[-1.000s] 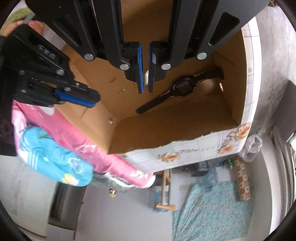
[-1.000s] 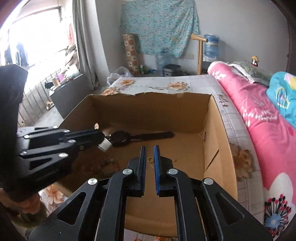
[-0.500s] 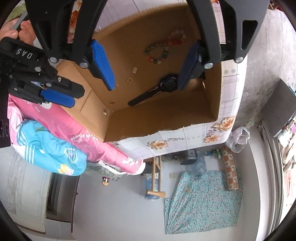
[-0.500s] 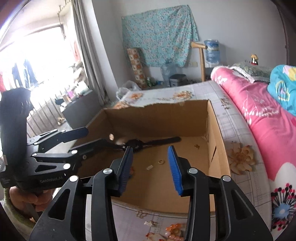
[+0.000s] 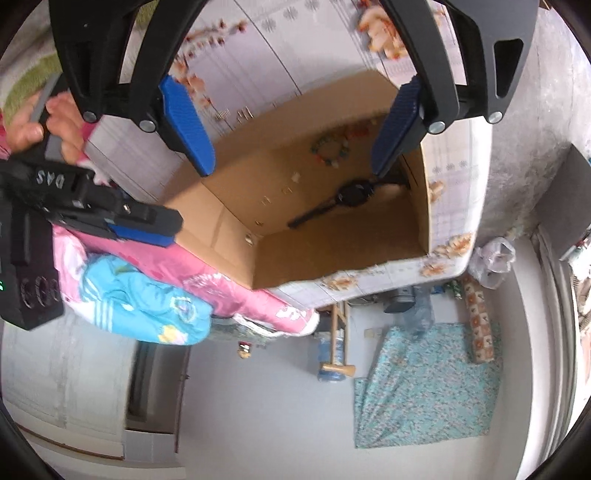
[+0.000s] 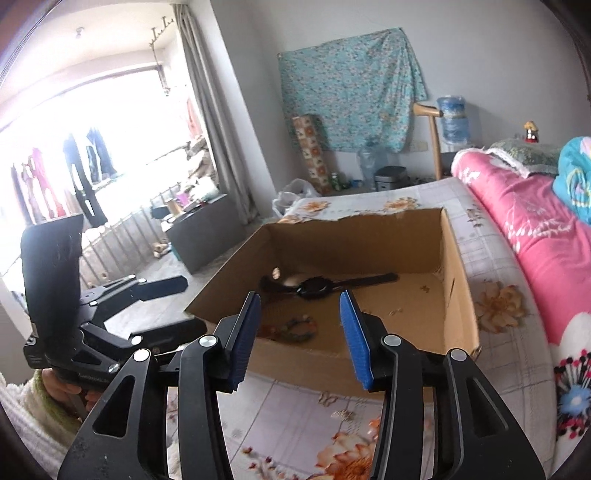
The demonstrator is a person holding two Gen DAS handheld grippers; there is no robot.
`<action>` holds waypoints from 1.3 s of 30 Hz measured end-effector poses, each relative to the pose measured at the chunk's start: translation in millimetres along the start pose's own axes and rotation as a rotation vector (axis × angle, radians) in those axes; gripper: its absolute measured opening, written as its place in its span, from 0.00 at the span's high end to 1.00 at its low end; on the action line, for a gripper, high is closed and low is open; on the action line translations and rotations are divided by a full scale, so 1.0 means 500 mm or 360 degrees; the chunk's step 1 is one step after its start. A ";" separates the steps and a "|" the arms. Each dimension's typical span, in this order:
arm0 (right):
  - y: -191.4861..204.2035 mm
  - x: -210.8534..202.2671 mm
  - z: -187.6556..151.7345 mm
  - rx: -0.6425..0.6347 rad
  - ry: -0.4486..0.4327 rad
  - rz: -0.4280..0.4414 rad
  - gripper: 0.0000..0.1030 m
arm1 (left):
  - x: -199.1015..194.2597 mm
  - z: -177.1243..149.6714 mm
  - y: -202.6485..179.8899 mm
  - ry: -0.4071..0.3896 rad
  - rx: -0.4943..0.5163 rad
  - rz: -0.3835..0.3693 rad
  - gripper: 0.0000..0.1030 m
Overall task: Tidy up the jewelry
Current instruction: 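Move both grippers back from the box to the sheet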
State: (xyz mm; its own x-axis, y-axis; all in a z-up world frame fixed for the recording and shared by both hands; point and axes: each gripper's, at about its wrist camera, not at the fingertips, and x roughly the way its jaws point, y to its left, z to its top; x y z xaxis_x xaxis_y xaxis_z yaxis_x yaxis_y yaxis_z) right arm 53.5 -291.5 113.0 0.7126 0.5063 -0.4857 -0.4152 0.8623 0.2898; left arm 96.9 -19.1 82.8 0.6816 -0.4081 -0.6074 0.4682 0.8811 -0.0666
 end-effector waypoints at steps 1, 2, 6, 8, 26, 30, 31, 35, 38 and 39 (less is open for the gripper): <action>0.002 -0.003 -0.008 -0.0002 0.0006 0.0012 0.58 | -0.003 -0.009 0.000 0.0012 -0.0001 -0.0020 0.18; 0.006 -0.006 -0.016 -0.0005 0.0012 0.0016 0.58 | -0.005 -0.023 -0.001 0.0027 -0.0007 -0.0051 0.17; 0.013 -0.008 -0.049 0.0012 0.0061 0.0018 0.58 | 0.006 -0.067 -0.001 0.0110 -0.0056 -0.0144 0.17; 0.012 0.001 -0.073 0.0042 0.0124 0.0006 0.58 | 0.016 -0.082 -0.002 0.0147 -0.0071 -0.0162 0.17; -0.002 0.112 -0.162 0.0094 0.0479 -0.0159 0.63 | 0.171 -0.200 0.016 0.0534 -0.0118 0.0108 0.13; 0.012 0.157 -0.164 -0.0002 0.0530 -0.0266 0.68 | 0.182 -0.199 0.011 0.0525 -0.0100 0.0128 0.09; 0.016 0.167 -0.164 -0.0028 0.0543 -0.0287 0.69 | 0.183 -0.197 0.011 0.0524 -0.0098 0.0130 0.09; 0.025 0.200 -0.164 -0.0084 0.0601 -0.0342 0.73 | 0.188 -0.194 0.007 0.0521 -0.0078 0.0133 0.06; 0.037 0.211 -0.163 -0.0130 0.0608 -0.0397 0.74 | 0.196 -0.195 -0.004 0.0532 -0.0023 0.0159 0.06; 0.040 0.214 -0.162 -0.0143 0.0608 -0.0418 0.74 | 0.198 -0.196 -0.009 0.0538 0.0006 0.0173 0.05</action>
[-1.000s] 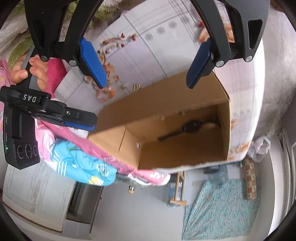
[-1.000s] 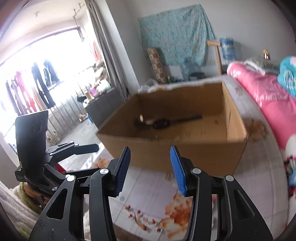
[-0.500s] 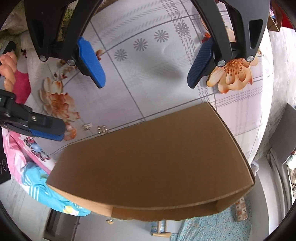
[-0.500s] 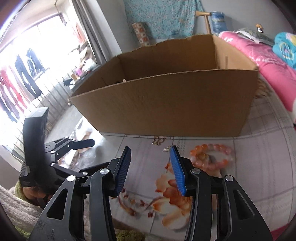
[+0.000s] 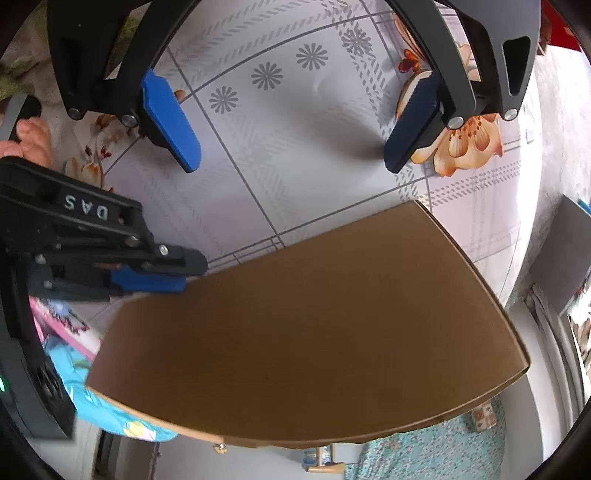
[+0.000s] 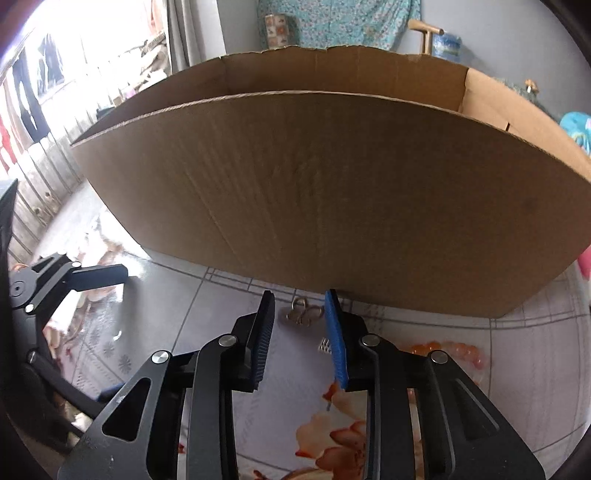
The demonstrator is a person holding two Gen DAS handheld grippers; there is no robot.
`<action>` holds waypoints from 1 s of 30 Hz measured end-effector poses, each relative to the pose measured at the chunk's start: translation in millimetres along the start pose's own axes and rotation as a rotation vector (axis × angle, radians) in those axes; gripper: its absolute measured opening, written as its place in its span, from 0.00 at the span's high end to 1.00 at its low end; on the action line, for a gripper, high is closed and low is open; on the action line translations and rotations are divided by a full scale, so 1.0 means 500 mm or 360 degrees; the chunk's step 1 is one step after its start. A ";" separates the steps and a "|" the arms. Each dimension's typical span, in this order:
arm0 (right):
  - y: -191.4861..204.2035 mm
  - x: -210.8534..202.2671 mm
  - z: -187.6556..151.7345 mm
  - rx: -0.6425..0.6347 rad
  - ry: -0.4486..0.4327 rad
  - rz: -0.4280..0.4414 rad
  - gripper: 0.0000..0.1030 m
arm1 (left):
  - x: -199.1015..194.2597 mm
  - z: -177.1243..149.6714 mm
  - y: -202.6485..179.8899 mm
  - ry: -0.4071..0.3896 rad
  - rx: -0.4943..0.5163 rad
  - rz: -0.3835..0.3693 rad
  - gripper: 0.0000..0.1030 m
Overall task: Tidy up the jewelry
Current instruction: 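Move both grippers back from the box to the sheet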
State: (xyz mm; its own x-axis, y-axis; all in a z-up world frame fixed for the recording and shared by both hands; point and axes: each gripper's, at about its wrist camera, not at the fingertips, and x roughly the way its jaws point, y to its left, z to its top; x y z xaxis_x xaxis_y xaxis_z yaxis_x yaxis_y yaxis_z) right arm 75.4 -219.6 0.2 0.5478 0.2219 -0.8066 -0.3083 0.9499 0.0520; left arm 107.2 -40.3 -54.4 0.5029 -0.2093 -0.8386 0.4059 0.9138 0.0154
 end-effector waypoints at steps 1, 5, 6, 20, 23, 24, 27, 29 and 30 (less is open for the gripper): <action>0.003 0.000 0.000 -0.0006 -0.0001 -0.0014 0.75 | 0.000 0.000 -0.002 -0.0004 0.0006 -0.0006 0.05; 0.021 0.000 0.004 -0.0030 0.0015 -0.0066 0.86 | 0.003 0.003 -0.009 -0.0002 0.0009 -0.0007 0.05; 0.024 0.000 0.005 -0.0033 0.0021 -0.0072 0.86 | 0.004 0.003 -0.011 -0.0004 0.0010 -0.0008 0.05; 0.047 -0.041 -0.021 -0.0089 0.0145 0.0104 0.88 | -0.006 -0.018 -0.005 -0.0001 -0.0002 0.0000 0.05; 0.041 -0.070 -0.062 -0.0041 0.0172 0.0171 0.90 | -0.010 -0.023 -0.007 0.0001 -0.0007 0.0004 0.05; 0.035 -0.077 -0.069 -0.0025 0.0177 0.0192 0.90 | -0.011 -0.024 -0.005 0.0001 -0.0009 0.0004 0.05; 0.018 -0.090 -0.082 0.0033 0.0185 0.0258 0.90 | -0.013 -0.027 -0.004 0.0003 -0.0021 0.0011 0.05; -0.017 -0.105 -0.099 0.0152 0.0182 0.0341 0.89 | -0.013 -0.028 0.001 0.0009 -0.0029 0.0014 0.05; -0.055 -0.114 -0.103 0.0221 0.0168 0.0380 0.88 | -0.014 -0.027 0.000 0.0014 -0.0034 0.0017 0.05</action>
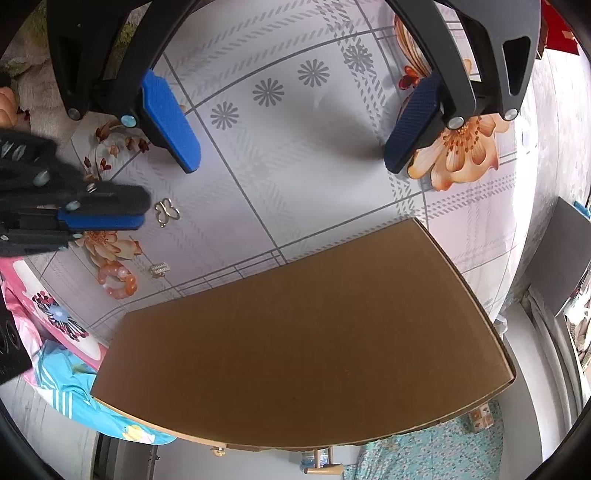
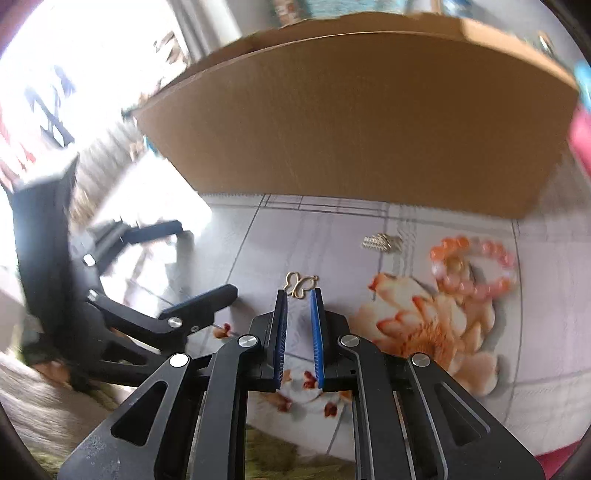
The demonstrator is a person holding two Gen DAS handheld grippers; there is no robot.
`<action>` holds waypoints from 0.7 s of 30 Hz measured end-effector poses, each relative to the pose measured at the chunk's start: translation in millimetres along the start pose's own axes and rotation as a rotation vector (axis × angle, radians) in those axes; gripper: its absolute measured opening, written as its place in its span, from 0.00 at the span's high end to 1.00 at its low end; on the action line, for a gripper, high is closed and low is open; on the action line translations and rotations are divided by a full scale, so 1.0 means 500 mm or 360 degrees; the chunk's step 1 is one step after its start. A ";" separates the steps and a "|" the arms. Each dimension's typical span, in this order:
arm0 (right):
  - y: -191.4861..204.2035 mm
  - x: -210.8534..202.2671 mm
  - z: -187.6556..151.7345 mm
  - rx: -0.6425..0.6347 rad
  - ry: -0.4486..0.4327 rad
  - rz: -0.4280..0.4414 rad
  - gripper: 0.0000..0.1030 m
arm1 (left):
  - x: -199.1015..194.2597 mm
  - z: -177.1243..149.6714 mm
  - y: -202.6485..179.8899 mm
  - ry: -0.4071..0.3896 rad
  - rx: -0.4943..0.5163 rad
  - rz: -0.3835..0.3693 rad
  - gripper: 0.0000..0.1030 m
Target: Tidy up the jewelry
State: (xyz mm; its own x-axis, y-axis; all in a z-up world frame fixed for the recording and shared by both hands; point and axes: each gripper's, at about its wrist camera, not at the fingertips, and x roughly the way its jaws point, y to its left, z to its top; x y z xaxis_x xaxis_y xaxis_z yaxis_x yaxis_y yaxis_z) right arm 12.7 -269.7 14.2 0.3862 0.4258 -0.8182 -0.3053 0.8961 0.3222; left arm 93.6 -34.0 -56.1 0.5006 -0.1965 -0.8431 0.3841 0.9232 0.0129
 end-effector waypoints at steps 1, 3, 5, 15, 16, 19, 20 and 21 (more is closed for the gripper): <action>-0.017 -0.012 -0.003 0.0056 -0.0020 0.0034 0.87 | -0.001 -0.001 0.002 0.0003 -0.0006 0.0003 0.05; -0.050 -0.028 -0.003 0.0145 -0.0055 0.0060 0.83 | -0.004 -0.003 0.005 0.0005 -0.0023 0.0014 0.05; -0.078 -0.046 -0.015 0.0194 -0.0068 0.0050 0.79 | -0.003 -0.003 0.005 0.0008 -0.0030 0.0018 0.05; -0.067 -0.039 -0.021 0.0195 -0.0099 -0.0033 0.46 | -0.003 0.003 0.000 0.0032 -0.0077 0.0052 0.05; -0.072 -0.043 -0.024 0.0194 -0.0105 -0.0029 0.45 | -0.002 0.003 -0.001 0.0034 -0.0081 0.0054 0.05; -0.079 -0.046 -0.024 0.0199 -0.0111 -0.0014 0.43 | 0.000 0.006 -0.005 0.0044 -0.0085 0.0060 0.05; -0.079 -0.045 -0.026 0.0199 -0.0112 -0.0010 0.43 | 0.000 0.007 -0.006 0.0045 -0.0087 0.0062 0.05; -0.064 -0.035 -0.013 0.0198 -0.0111 -0.0008 0.43 | 0.001 0.007 -0.008 0.0044 -0.0088 0.0064 0.05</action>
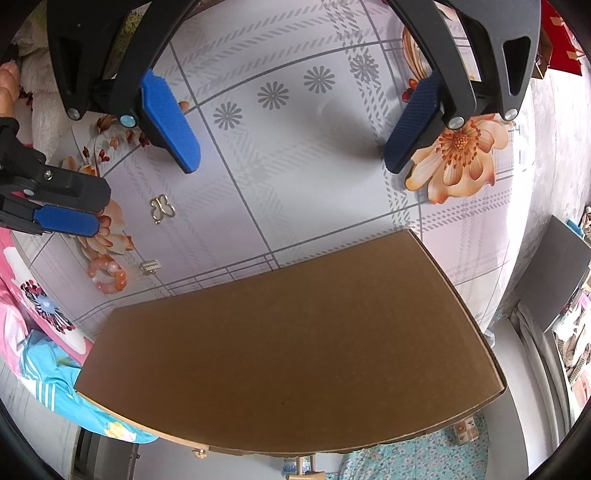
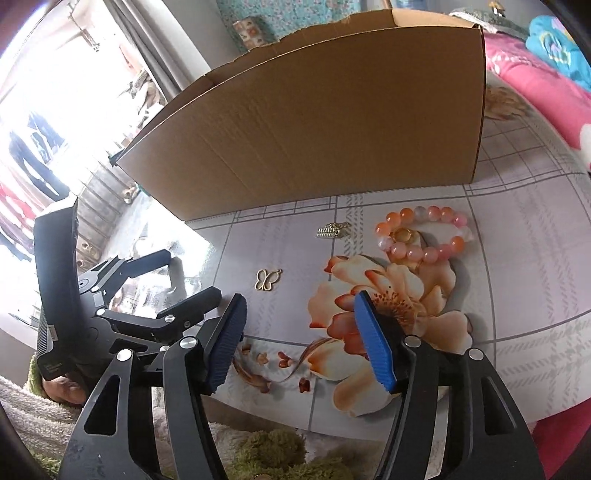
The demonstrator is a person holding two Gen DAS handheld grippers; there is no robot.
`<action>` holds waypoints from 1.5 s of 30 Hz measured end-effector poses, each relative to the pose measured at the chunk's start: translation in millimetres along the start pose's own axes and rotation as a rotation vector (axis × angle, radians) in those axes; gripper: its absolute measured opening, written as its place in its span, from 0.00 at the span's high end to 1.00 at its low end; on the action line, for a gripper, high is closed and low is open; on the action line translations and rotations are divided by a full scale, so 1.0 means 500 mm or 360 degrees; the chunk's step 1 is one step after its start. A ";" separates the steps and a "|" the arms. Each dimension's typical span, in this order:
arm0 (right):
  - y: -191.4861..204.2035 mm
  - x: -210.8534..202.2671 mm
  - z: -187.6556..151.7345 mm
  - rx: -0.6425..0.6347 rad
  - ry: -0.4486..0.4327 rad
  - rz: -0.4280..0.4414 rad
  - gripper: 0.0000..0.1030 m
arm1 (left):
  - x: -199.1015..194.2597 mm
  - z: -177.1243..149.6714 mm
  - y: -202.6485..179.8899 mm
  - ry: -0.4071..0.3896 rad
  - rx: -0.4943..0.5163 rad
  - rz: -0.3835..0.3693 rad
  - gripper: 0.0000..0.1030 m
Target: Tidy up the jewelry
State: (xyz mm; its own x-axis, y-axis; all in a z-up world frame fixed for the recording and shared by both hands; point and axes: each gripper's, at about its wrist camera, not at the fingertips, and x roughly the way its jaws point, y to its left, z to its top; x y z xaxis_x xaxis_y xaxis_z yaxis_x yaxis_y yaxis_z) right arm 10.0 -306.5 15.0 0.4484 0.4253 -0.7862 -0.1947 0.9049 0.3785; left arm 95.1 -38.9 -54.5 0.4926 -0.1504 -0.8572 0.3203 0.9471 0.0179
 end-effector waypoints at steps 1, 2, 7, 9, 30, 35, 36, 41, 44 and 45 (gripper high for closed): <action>-0.006 -0.004 0.000 -0.0003 0.0000 0.0006 0.43 | 0.000 0.000 -0.001 0.0000 0.0000 0.0003 0.05; 0.008 0.003 0.006 -0.0005 0.0001 0.0008 0.43 | 0.001 0.001 -0.001 0.0002 -0.0003 0.0005 0.04; 0.042 0.044 0.004 -0.0019 -0.0001 -0.0008 0.43 | 0.000 0.005 0.001 0.0025 0.0004 -0.0001 0.04; 0.048 0.054 0.003 -0.0018 -0.0004 -0.0015 0.43 | -0.003 0.004 0.003 0.0022 0.0015 -0.0033 0.05; 0.010 0.027 -0.014 0.0046 -0.0051 -0.0038 0.44 | -0.021 0.016 -0.100 -0.0064 0.0328 -0.0351 0.75; 0.011 0.028 -0.017 0.0052 -0.0055 -0.0031 0.44 | -0.011 0.025 -0.105 -0.0061 0.0371 -0.0358 0.77; 0.011 0.027 -0.017 0.0051 -0.0054 -0.0030 0.44 | -0.010 0.027 -0.108 -0.0061 0.0388 -0.0357 0.77; 0.015 0.028 -0.017 0.0047 -0.0054 -0.0033 0.44 | -0.005 0.032 -0.123 -0.0070 0.0478 -0.0322 0.77; 0.016 0.029 -0.016 0.0048 -0.0055 -0.0033 0.44 | -0.004 0.032 -0.132 -0.0078 0.0522 -0.0311 0.82; 0.017 0.030 -0.016 0.0050 -0.0056 -0.0034 0.44 | -0.003 0.032 -0.135 -0.0082 0.0530 -0.0307 0.85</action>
State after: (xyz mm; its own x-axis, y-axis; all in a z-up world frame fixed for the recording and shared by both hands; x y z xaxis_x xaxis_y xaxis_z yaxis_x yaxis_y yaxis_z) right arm 8.1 -292.1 2.7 0.4826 0.4045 -0.7768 -0.1574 0.9126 0.3775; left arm 85.9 -107.5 -46.1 0.4347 -0.3388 -0.8344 0.6520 0.7575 0.0321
